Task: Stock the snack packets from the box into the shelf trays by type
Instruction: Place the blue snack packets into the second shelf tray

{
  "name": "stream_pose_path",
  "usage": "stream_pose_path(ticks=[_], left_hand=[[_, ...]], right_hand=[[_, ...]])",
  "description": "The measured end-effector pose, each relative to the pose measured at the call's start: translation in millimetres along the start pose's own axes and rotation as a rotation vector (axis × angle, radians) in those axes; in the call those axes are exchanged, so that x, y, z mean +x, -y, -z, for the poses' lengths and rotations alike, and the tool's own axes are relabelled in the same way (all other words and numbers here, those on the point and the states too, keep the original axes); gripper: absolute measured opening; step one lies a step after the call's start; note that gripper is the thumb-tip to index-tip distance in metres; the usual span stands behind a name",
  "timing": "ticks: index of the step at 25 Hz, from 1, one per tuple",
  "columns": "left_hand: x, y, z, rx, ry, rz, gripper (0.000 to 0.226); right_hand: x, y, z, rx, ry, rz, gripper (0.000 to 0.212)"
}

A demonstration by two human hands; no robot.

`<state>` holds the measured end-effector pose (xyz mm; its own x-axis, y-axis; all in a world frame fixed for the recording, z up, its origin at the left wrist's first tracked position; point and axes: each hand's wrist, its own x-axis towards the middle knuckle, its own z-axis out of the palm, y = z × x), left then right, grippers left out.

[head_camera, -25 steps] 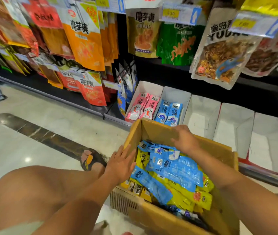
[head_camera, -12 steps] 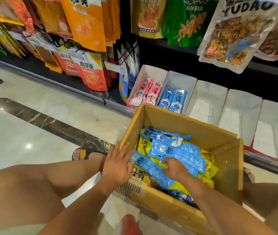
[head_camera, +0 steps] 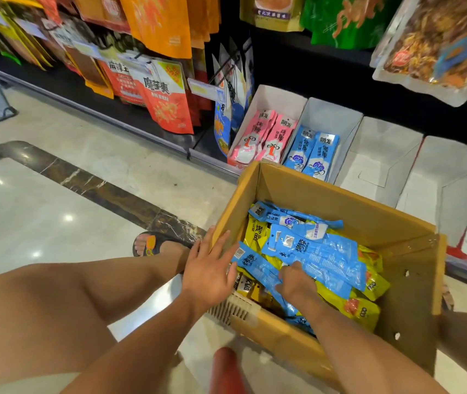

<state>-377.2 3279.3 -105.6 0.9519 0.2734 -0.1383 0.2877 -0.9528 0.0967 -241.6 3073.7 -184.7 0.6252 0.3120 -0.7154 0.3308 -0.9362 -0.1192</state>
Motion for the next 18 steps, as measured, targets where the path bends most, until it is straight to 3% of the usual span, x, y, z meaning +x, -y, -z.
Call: stream_pose_path(ticks=[4, 8, 14, 18], left_hand=[[-1, -1, 1, -0.001, 0.013, 0.005, 0.054], [-1, -1, 2, -0.001, 0.028, 0.004, 0.055], [-1, -1, 3, -0.001, 0.046, 0.009, 0.056], [-1, -2, 4, -0.016, 0.025, 0.005, 0.059]], right_hand=[[-3, 1, -1, 0.060, -0.016, -0.020, 0.015], [-9, -3, -5, -0.001, -0.032, -0.029, 0.055], [-13, -5, -5, 0.076, -0.014, -0.024, 0.070], [-16, 4, -1, -0.041, 0.013, 0.001, 0.077]])
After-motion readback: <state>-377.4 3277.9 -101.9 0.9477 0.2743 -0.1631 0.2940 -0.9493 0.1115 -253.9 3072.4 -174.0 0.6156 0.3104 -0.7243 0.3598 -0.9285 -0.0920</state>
